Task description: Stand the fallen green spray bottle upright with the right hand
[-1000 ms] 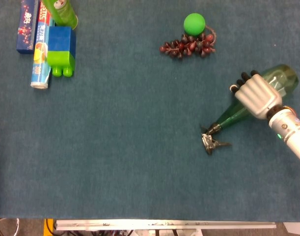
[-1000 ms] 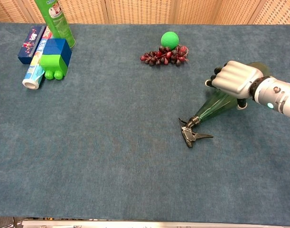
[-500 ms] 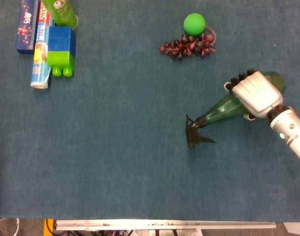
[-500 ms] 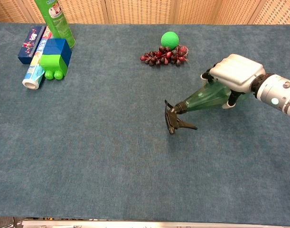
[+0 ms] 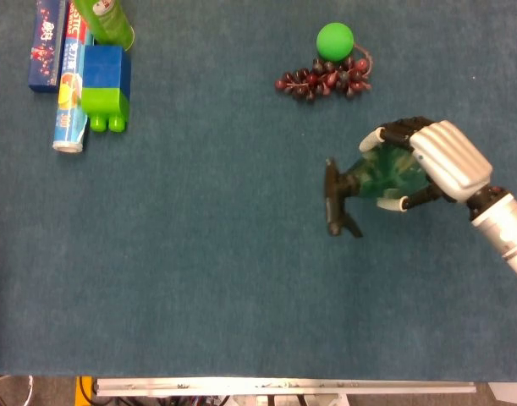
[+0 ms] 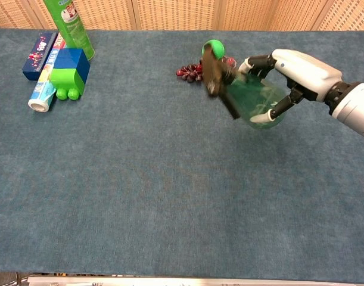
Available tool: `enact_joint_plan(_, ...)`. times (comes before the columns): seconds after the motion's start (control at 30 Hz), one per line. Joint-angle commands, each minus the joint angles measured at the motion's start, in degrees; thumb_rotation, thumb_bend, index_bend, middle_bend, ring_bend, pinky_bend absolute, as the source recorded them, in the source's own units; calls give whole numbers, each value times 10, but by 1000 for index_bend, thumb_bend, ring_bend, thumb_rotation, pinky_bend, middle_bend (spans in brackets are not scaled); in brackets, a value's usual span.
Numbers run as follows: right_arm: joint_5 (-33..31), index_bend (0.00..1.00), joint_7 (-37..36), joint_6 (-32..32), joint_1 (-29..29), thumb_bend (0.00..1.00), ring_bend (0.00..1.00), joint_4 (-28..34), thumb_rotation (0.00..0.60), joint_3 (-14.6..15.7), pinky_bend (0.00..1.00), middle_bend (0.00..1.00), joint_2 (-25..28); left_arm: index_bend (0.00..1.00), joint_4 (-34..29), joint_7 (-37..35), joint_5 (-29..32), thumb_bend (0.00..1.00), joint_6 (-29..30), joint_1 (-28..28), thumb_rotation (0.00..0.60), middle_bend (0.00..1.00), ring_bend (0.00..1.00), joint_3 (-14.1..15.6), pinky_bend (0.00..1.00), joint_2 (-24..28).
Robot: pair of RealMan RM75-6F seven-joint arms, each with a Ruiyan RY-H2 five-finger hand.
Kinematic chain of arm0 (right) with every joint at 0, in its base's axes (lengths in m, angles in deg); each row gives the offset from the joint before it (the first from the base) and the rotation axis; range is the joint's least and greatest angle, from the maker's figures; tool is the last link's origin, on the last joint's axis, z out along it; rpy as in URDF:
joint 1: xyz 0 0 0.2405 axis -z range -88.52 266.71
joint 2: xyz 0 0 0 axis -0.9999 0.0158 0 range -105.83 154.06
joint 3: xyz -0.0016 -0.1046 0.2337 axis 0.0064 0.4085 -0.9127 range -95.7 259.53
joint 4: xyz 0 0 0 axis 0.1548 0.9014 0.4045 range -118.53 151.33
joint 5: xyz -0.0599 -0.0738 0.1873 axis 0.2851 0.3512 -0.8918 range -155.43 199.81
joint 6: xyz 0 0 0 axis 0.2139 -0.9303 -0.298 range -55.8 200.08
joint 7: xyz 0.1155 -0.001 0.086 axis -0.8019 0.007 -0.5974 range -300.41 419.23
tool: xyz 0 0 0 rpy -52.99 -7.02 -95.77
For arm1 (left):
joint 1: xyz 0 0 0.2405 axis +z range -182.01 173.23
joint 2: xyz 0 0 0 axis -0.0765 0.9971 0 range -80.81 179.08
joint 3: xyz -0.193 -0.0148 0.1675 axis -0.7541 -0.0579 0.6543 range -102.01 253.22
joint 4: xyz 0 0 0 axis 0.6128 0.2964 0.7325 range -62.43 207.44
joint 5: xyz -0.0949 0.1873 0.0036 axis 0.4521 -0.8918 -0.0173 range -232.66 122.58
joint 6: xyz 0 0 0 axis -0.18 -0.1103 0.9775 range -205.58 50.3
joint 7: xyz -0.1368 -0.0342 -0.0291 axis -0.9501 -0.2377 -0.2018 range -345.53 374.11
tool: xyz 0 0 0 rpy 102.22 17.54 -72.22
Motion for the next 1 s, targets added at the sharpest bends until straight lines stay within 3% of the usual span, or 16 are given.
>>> enact_joint_plan(0.03,36,497,-167,49,31,0,412,-26,600,-8,579,528,-17,386,0,0,1,0,-1,0,600,346,261,0,407,0)
enact_joint_plan(0.27,36,497,-291,52,47,0,412,-69,600,-1,580,528,-31,386,0,2,4,0,-4,-1,600,347,261,1,408,0)
enact_joint_plan(0.57,59,497,-425,78,73,0,412,-194,600,17,618,528,-87,386,3,10,10,0,-12,-5,600,346,261,3,408,-4)
enact_joint_plan(1.0,95,497,-560,106,79,0,412,-363,600,32,642,524,-161,386,6,12,16,0,-19,-7,600,346,261,5,408,-6)
